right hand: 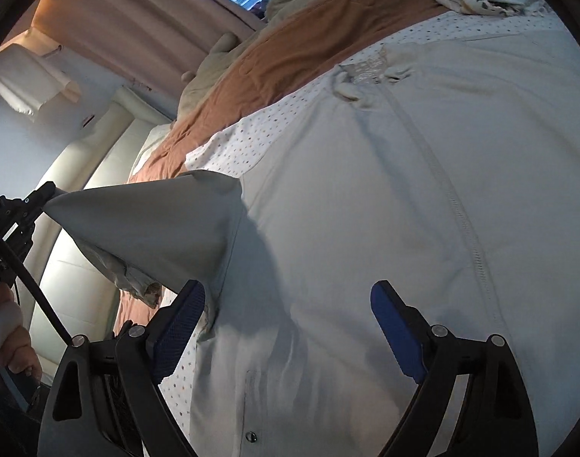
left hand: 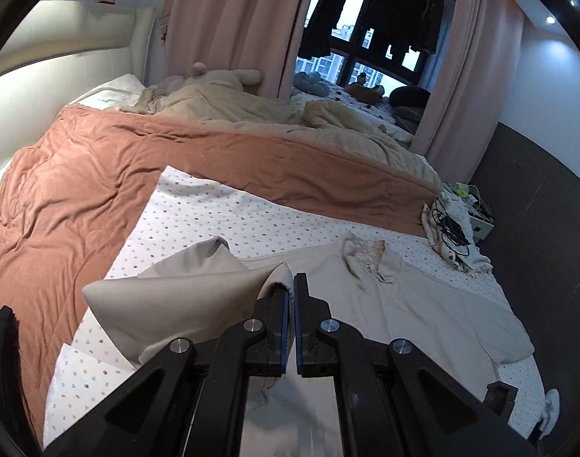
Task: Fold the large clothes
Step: 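Lift the sleeve with the left gripper and fold it across the jacket body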
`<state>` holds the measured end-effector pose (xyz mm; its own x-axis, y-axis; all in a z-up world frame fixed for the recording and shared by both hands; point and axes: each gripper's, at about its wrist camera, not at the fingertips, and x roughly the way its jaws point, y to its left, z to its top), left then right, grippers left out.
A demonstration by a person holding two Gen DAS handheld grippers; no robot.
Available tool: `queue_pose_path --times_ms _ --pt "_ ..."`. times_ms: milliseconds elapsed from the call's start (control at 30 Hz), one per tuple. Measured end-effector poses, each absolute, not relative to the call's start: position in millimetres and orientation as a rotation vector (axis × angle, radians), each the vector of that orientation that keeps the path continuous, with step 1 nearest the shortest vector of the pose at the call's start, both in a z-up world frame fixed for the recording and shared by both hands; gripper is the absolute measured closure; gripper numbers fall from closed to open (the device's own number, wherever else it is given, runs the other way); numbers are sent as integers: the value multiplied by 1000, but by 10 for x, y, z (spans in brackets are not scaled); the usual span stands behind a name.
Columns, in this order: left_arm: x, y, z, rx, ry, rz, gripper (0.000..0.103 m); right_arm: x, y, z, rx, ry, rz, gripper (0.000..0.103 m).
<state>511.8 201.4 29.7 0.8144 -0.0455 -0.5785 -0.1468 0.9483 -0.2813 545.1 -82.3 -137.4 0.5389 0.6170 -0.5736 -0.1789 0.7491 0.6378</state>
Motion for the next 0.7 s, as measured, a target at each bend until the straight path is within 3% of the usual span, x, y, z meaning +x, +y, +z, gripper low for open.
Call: queue_pose_path --times_ms 267,433,700 --pt "5290 1479 -94 -380 704 -46 98 5462 -1174 -1381 641 890 418 15" --pt "5378 1351 -642 -630 748 -89 98 5463 -1281 -1299 633 858 391 15" --pt "5393 881 -1197 -762 779 -107 98 5505 -1536 -1460 730 867 364 15"
